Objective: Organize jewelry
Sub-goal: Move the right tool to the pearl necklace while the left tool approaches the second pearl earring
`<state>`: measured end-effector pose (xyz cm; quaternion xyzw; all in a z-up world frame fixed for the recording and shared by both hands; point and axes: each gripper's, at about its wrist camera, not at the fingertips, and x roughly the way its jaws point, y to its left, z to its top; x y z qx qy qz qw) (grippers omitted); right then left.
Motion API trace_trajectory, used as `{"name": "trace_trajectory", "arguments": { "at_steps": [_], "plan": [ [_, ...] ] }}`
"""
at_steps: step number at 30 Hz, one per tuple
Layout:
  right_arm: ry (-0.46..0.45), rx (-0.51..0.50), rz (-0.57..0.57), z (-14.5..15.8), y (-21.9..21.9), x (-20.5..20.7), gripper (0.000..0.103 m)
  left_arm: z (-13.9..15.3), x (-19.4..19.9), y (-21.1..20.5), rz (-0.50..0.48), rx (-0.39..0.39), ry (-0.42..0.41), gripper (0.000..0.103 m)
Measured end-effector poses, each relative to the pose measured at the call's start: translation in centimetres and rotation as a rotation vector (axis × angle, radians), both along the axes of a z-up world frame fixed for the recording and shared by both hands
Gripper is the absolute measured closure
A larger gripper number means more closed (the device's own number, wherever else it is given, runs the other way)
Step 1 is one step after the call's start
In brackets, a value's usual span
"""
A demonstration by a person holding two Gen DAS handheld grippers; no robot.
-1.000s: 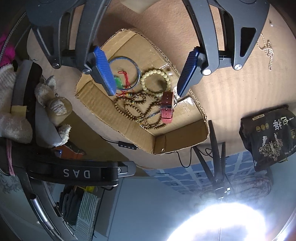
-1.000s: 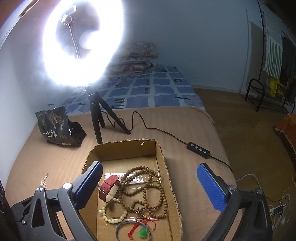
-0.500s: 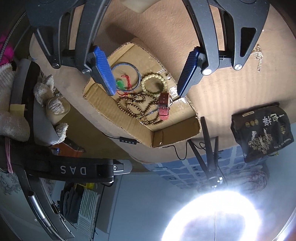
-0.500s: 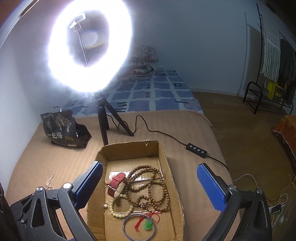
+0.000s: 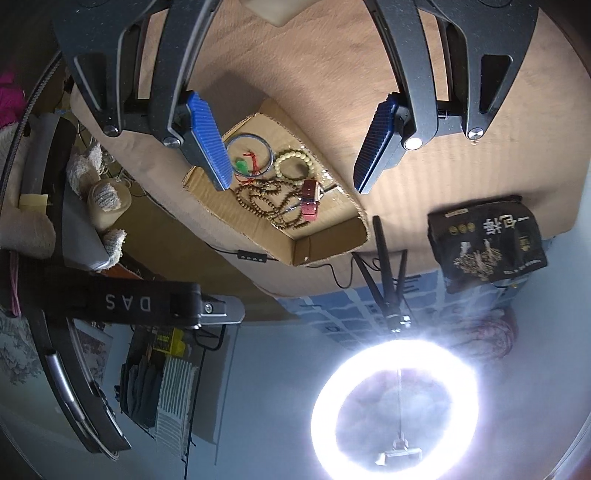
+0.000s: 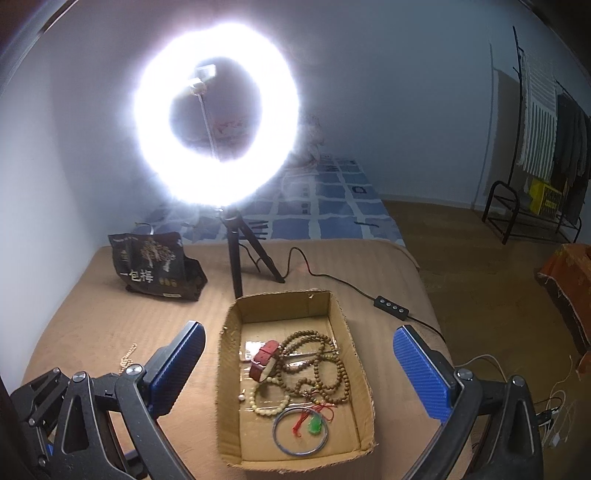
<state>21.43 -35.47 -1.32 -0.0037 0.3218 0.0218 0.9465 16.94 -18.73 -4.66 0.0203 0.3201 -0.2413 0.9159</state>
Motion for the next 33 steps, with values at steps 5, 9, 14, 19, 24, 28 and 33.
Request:
{"name": "trace_trajectory", "arguments": {
  "at_steps": [5,9,14,19,24,28,33],
  "plan": [
    [-0.013,-0.020,0.024,1.0,1.8,-1.2,0.000,0.7,-0.8,2.2,0.027,-0.014,-0.004,0.033],
    [-0.026,-0.022,0.050,1.4,3.3,-1.8,0.000,0.8,-0.9,4.3,0.060,-0.021,-0.005,0.033],
    [-0.038,-0.015,0.093,1.4,5.5,-2.1,0.000,0.5,-1.1,8.0,0.102,-0.028,-0.003,0.033],
    [-0.056,-0.017,0.145,0.7,7.9,-2.0,0.000,-0.4,-1.5,12.1,0.152,-0.014,0.003,0.033],
    [-0.059,0.005,0.186,-0.6,10.4,-1.0,0.001,-2.5,-1.8,16.9,0.207,0.011,0.033,0.037],
    [-0.034,0.015,0.220,-2.2,12.3,0.1,0.001,-4.7,-1.8,19.8,0.234,0.027,0.072,0.040],
    [0.014,0.016,0.269,-4.6,14.9,1.7,0.002,-7.5,-1.7,22.0,0.249,0.042,0.120,0.047]
  ]
}}
